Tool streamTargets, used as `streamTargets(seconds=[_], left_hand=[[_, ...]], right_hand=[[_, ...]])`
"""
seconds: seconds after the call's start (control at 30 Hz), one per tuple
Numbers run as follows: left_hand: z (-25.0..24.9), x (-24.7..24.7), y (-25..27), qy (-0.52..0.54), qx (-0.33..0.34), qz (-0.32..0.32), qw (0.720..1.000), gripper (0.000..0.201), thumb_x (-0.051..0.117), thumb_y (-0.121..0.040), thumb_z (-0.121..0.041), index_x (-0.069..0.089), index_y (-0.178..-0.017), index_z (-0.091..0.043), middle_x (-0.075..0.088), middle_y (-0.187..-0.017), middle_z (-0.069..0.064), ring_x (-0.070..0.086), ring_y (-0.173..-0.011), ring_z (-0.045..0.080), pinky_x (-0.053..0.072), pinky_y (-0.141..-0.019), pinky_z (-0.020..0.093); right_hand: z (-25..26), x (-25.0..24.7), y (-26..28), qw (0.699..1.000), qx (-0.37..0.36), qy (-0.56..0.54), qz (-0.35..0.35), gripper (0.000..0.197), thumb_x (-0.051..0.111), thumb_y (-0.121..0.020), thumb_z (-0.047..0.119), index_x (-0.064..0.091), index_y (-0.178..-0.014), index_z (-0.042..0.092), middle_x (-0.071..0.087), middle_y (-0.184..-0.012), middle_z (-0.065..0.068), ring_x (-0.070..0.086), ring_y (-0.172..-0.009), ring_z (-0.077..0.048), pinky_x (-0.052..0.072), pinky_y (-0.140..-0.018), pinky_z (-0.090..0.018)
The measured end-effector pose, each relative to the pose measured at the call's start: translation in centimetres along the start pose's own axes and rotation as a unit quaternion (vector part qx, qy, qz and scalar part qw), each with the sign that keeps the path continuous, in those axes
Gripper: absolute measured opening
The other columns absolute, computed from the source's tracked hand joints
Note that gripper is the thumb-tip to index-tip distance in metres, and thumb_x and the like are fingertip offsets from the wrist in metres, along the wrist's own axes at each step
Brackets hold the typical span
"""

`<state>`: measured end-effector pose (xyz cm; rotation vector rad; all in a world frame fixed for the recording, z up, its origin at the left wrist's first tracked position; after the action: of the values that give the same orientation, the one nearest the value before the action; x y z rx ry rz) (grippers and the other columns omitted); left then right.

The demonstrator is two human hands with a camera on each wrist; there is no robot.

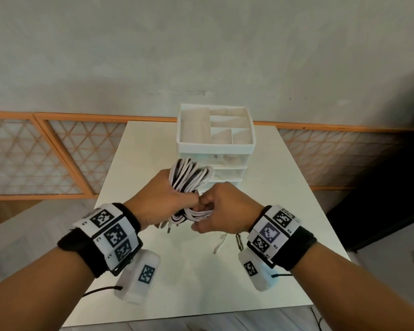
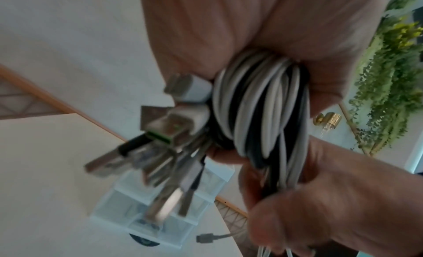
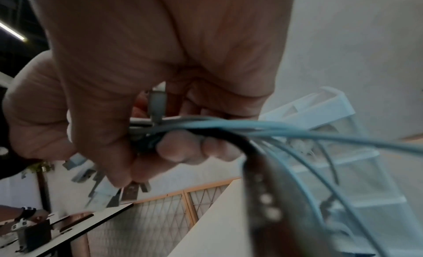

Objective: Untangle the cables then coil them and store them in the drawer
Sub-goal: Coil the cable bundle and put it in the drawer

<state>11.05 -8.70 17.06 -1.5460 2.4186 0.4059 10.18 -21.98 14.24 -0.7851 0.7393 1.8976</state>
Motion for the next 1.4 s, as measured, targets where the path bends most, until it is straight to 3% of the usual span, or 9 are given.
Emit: streamTargets(seconds=[0.13,0.23,0.37,0.5,0.63,0.97,1.13,1.3,1.4], left_hand=[[0.0,0.2,-0.2,-0.055,-0.061,0.066,0.994,0.007,0.065,-0.076,0.001,0.059,-0.079,-0.001,0.050,-0.060,0.002,0.047,-0.052,0.009,0.039,-0.050,0.023],[0.3,0.1,-0.2,-0.051,-0.103,0.089,0.989,0.010,0.067,-0.075,-0.003,0.061,-0.082,-0.003,0.051,-0.066,0.005,0.050,-0.060,0.015,0.041,-0.055,0.027],[0.7,0.4,-0.2,0.009,-0.115,0.123,0.986,0.035,0.073,-0.063,-0.015,0.068,-0.097,-0.006,0.069,-0.083,0.013,0.065,-0.076,0.017,0.051,-0.069,0.032],[1.7,0.6,-0.2,0.080,-0.105,0.014,0.991,0.025,0.073,-0.069,-0.012,0.070,-0.094,-0.009,0.071,-0.077,0.010,0.067,-0.065,0.020,0.050,-0.052,0.029],[1.9,0.6,-0.5,0.162,-0.091,-0.085,0.979,0.010,0.073,-0.077,-0.003,0.071,-0.085,-0.008,0.073,-0.074,0.008,0.071,-0.073,0.024,0.053,-0.064,0.034],[1.5,1.1,-0.1,0.163,-0.124,0.091,0.975,0.023,0.067,-0.079,0.007,0.070,-0.098,-0.006,0.070,-0.078,0.012,0.069,-0.071,0.023,0.054,-0.060,0.028],[1.5,1.2,0.4,0.147,-0.147,0.158,0.965,0.028,0.069,-0.070,0.003,0.066,-0.096,-0.005,0.063,-0.073,0.010,0.063,-0.067,0.022,0.050,-0.053,0.027],[1.7,1.8,0.7,0.043,-0.114,0.123,0.985,0.032,0.063,-0.073,0.017,0.063,-0.087,-0.012,0.061,-0.077,0.010,0.060,-0.070,0.019,0.048,-0.062,0.029],[1.5,2.0,0.5,0.028,-0.081,0.079,0.993,0.038,0.064,-0.072,0.016,0.064,-0.094,-0.015,0.065,-0.080,0.006,0.063,-0.075,0.015,0.050,-0.069,0.031]], right_hand=[[0.7,0.1,-0.2,0.999,0.001,0.023,-0.022,0.049,0.087,-0.065,0.026,0.062,-0.105,0.015,0.068,-0.096,0.000,0.064,-0.087,-0.019,0.056,-0.078,-0.035],[0.9,-0.4,-0.2,0.999,0.000,0.020,-0.028,0.063,0.091,-0.063,0.024,0.054,-0.114,0.017,0.063,-0.096,0.006,0.061,-0.085,-0.014,0.053,-0.072,-0.025],[1.0,-0.7,-0.3,1.000,0.009,-0.007,-0.027,0.081,0.095,-0.057,0.025,0.045,-0.120,0.018,0.065,-0.102,0.006,0.064,-0.093,-0.014,0.055,-0.078,-0.030],[1.0,-1.3,0.1,0.999,0.024,-0.012,-0.019,0.077,0.094,-0.062,0.024,0.036,-0.112,0.019,0.063,-0.102,-0.001,0.063,-0.088,-0.018,0.052,-0.066,-0.028],[1.5,-0.6,0.0,1.000,0.009,-0.005,-0.008,0.075,0.092,-0.065,0.022,0.036,-0.114,0.014,0.064,-0.106,-0.004,0.064,-0.093,-0.021,0.058,-0.074,-0.035],[0.9,-0.2,-0.1,0.998,0.015,-0.044,-0.045,0.087,0.098,-0.052,0.030,0.040,-0.115,0.017,0.050,-0.114,0.002,0.055,-0.103,-0.016,0.055,-0.086,-0.036],[0.5,-0.2,0.3,0.998,0.014,-0.041,-0.055,0.092,0.099,-0.041,0.045,0.038,-0.105,0.020,0.057,-0.103,0.005,0.059,-0.090,-0.012,0.053,-0.069,-0.029],[-0.6,0.5,0.3,0.998,0.026,-0.034,-0.053,0.096,0.097,-0.042,0.052,0.040,-0.114,0.024,0.066,-0.094,0.011,0.065,-0.085,-0.006,0.058,-0.074,-0.029],[-1.2,0.5,0.2,0.995,0.039,-0.079,-0.035,0.075,0.098,-0.047,0.040,0.060,-0.111,0.029,0.072,-0.097,0.013,0.068,-0.088,-0.002,0.058,-0.085,-0.031]])
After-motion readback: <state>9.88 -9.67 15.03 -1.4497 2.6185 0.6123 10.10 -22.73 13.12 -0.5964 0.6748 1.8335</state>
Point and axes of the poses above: each hand's wrist, its own y-axis away from the middle knuckle, its own x-axis out of the palm, z = x × y, the point moved 5 cm from there along -y, towards the middle knuckle
